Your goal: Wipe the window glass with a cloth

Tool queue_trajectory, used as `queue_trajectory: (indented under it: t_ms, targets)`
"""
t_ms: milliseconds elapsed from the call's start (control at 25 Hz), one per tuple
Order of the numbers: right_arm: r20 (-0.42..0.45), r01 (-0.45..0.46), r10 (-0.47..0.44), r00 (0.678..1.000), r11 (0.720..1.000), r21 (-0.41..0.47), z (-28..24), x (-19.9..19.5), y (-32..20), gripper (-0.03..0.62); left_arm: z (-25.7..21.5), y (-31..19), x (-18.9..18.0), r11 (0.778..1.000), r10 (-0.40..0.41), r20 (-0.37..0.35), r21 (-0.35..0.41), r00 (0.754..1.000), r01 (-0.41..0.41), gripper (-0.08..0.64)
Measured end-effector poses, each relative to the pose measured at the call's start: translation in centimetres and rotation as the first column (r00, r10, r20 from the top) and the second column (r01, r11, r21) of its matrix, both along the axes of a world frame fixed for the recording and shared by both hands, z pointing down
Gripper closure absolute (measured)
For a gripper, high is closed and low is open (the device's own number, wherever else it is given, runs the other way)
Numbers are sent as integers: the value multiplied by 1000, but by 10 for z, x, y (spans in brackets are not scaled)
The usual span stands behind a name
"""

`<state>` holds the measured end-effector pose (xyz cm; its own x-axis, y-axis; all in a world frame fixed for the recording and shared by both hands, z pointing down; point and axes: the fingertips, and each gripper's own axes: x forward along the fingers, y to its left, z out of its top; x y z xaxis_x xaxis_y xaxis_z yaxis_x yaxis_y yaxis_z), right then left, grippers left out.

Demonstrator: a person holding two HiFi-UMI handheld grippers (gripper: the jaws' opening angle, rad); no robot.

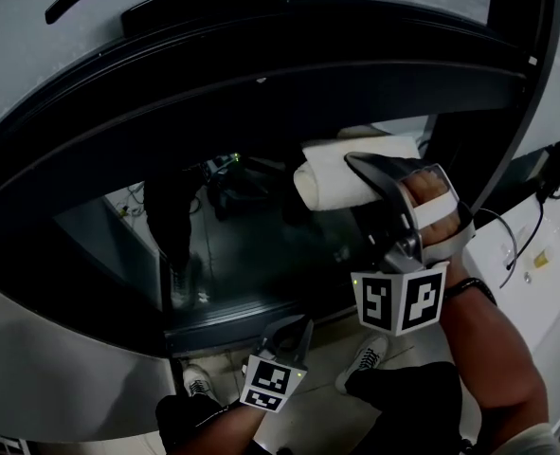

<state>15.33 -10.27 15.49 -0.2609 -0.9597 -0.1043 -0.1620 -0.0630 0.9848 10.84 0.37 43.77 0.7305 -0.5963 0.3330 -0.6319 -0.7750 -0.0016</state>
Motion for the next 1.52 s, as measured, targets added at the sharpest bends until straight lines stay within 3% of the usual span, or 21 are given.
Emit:
queue_trajectory:
  t_ms: [280,720,1520]
  targets:
    - [31,-8,6,999,999,49,-26,3,-15,503,-2,9,5,1000,25,12,-8,1000,-25,543]
    - [47,-5,4,999,1000,16,-10,0,-30,503,2,1,8,1000,9,19,-17,1000,-8,543]
    - [-16,3,-3,1000,999,-47,78,-19,-32,503,12,-17,-6,999,34,-2,0,999,-34,543]
